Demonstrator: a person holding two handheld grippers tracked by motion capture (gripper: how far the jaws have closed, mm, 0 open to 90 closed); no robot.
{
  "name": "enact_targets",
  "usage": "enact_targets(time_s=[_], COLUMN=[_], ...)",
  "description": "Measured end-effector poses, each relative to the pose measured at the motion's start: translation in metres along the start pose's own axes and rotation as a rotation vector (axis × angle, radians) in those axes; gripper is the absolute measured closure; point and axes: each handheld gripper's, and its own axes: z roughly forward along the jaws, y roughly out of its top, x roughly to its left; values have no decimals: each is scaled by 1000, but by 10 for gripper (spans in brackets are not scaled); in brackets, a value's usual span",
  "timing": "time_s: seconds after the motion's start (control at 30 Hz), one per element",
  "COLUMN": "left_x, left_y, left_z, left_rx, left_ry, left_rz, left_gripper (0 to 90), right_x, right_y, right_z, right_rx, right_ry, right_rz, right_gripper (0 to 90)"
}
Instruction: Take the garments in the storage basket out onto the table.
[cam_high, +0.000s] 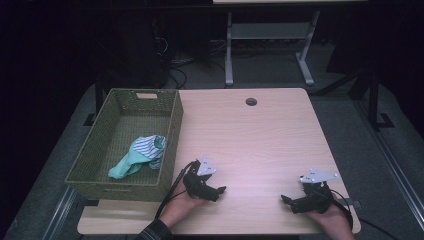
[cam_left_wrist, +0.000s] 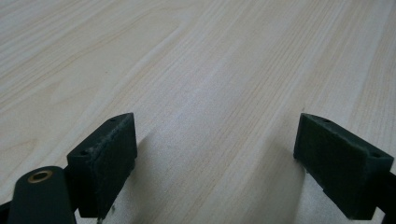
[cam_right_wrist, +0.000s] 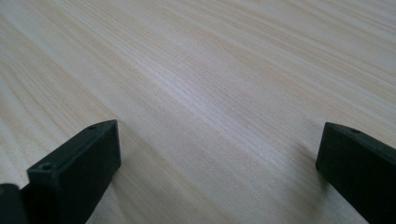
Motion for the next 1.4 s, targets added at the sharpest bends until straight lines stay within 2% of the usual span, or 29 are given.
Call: enact_targets(time_s=[0.23,0.37,0.5,0.8,0.9,1.03,1.27,1.4], left_x=[0,0,1,2,5,7,9,8], left_y=[1,3,6,9,10,11,12,14], left_z=[0,1,-1,-11,-16,-20,-22,-22], left_rx=[2,17,45,19,12,5,-2,-1], left_ry=[-4,-3,-7,-10,-13,-9,-17,-13], left_rz=[3,3,25,28,12,12,-5,-1], left_gripper=[122,123,125,125,127,130,130,130], right_x=[0,0,0,0,0,0,0,0], right_y=[0,1,1,1,1,1,1,1], right_z=[0,0,1,1,1,1,1,1], right_rx=[0,0,1,1,1,0,0,1], right_ry=[1,2,3,3,2,2,3,3], right_rz=[-1,1,1,2,3,3,1,1], right_gripper=[0,0,0,0,0,0,0,0])
